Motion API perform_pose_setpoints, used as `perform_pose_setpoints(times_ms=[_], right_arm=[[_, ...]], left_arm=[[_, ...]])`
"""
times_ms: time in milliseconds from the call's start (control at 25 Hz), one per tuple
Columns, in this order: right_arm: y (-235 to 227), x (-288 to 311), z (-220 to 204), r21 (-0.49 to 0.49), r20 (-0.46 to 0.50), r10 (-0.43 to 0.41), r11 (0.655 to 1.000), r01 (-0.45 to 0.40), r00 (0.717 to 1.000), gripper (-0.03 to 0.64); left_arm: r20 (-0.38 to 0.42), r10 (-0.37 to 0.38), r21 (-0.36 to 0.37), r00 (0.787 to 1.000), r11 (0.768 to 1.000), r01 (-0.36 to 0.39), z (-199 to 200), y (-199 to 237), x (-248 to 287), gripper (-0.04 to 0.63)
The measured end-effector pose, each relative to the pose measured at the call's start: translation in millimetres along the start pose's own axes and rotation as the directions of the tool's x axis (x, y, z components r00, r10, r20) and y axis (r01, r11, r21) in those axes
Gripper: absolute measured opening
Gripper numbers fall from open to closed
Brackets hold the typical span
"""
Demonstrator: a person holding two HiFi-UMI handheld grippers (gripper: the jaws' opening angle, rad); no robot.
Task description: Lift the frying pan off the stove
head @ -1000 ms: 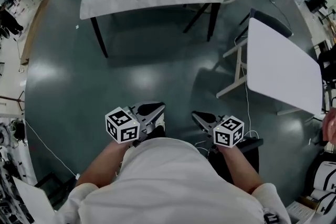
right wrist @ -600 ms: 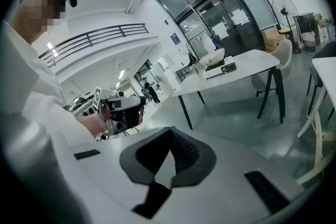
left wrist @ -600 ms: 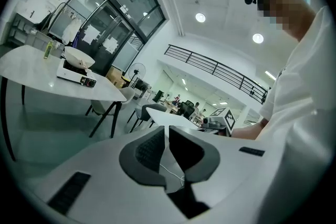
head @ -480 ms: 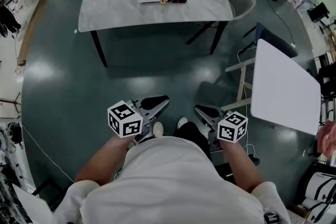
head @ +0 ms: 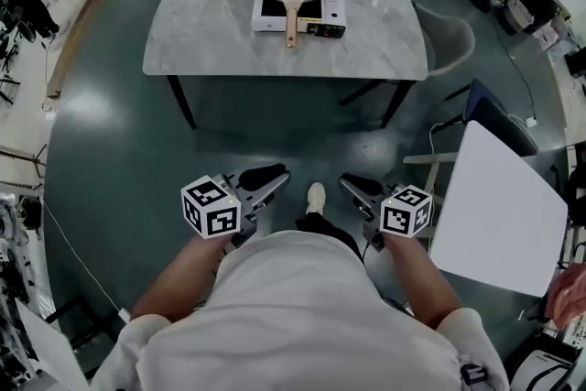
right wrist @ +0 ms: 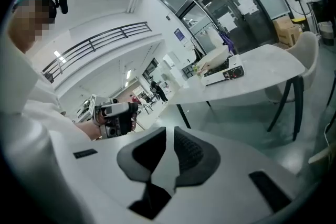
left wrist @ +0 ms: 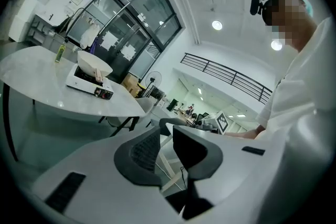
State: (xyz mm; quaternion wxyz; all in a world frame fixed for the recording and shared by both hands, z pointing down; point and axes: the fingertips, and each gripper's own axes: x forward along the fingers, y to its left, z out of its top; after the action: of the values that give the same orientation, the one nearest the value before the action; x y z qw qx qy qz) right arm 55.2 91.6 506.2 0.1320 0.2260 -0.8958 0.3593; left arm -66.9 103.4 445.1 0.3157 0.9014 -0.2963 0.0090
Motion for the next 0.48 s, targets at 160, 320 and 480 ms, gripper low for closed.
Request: perform_pose_setpoints(times_ms=[160, 320, 480], right_arm=[[-41, 5, 57, -0.018, -0.03, 0.055, 0.998, -0.056, 0.998, 0.064], [-89, 15, 93, 0.005, -0.055, 0.107, 0.994, -0.107, 0.993, 0.079], [-126, 34, 125, 0.052, -0.069, 0.166, 0.985, -0.163, 0.984, 0.1]], left_arm=[[0.03, 0.051, -0.016, 0.998, 0.999, -0.05, 44, 23, 37, 0.083], [0.062, 0.111, -0.059, 0.992, 0.992, -0.108, 73, 55, 64, 0.107], [0.075, 0.16, -0.099, 0.984, 0.983, -0.152, 89, 85, 79, 0.137]])
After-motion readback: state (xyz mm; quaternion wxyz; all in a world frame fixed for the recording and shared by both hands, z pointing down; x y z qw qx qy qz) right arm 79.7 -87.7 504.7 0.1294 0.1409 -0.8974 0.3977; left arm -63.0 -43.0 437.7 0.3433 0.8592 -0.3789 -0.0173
